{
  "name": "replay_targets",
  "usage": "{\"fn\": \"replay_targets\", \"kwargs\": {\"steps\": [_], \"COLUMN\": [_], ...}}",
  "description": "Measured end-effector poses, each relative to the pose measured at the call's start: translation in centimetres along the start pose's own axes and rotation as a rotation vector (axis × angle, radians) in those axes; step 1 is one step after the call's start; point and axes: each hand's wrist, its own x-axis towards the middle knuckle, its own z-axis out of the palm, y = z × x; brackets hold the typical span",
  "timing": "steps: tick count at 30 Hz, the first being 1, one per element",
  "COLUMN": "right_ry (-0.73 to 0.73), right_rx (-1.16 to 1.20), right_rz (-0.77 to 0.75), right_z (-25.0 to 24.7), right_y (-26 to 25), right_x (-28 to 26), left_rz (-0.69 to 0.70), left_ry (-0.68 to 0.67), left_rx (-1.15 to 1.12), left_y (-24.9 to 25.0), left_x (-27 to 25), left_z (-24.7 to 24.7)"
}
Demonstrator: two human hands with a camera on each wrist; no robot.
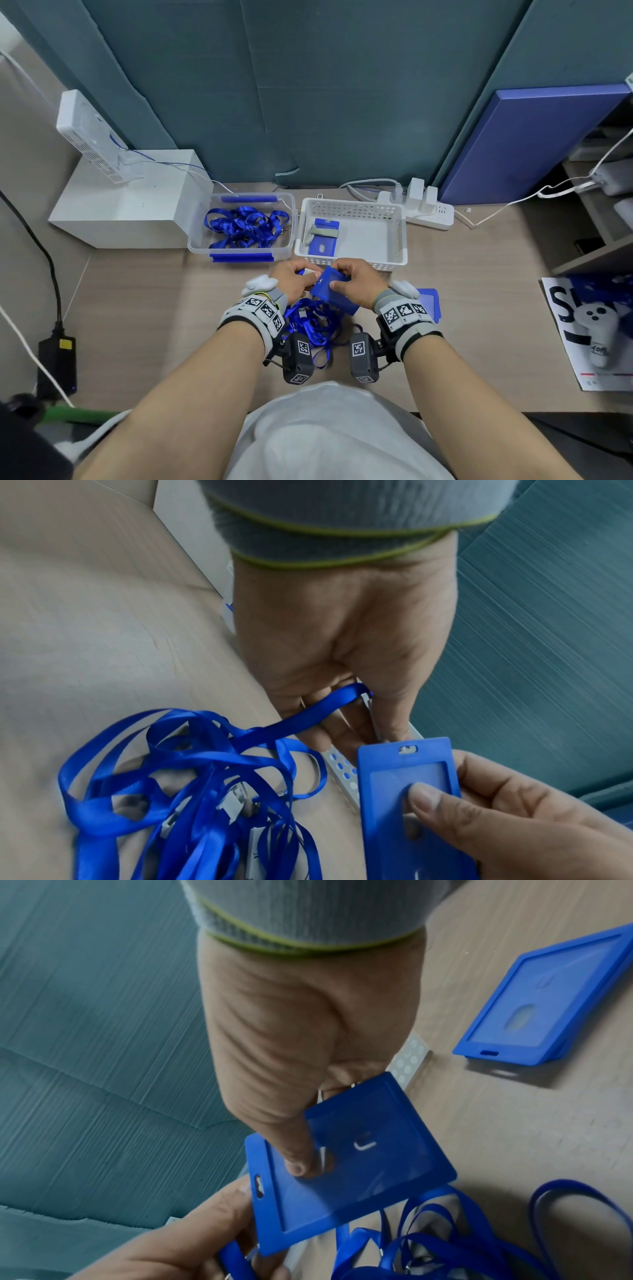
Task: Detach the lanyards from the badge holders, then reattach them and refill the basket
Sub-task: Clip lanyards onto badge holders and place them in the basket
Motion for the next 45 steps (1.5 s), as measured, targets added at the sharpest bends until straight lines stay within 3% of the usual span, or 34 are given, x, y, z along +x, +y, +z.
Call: {"fn": "replay_targets", "kwargs": {"steps": [14,34,42,45], "right_ry": [-0.012,-0.056,-0.026,-0.012], "right_rx": [-0.025,0.001,-0.055,-0.076], "right_rz": [0.041,0.115,0.119,0.116], "right_z": [0.01,0.21,0.68,0.83], "right_y": [0.17,0.55,0.63,0.52], "right_x": [0.25,0.02,-0.04,-0.04], "left_rz": [-0.065,-0.034,-0.113,-0.068], "left_ry": [-0.056,-0.082,-0.135,-0.152], "left_rx": [0.044,0.129,0.097,0.101], "left_y": [-0.05,-0.55,-0.46,-0.46], "left_x": [0.08,0.00,-0.07,-0.47], "left_z": [-0.06,-0.44,-0.63,-0.92]}}
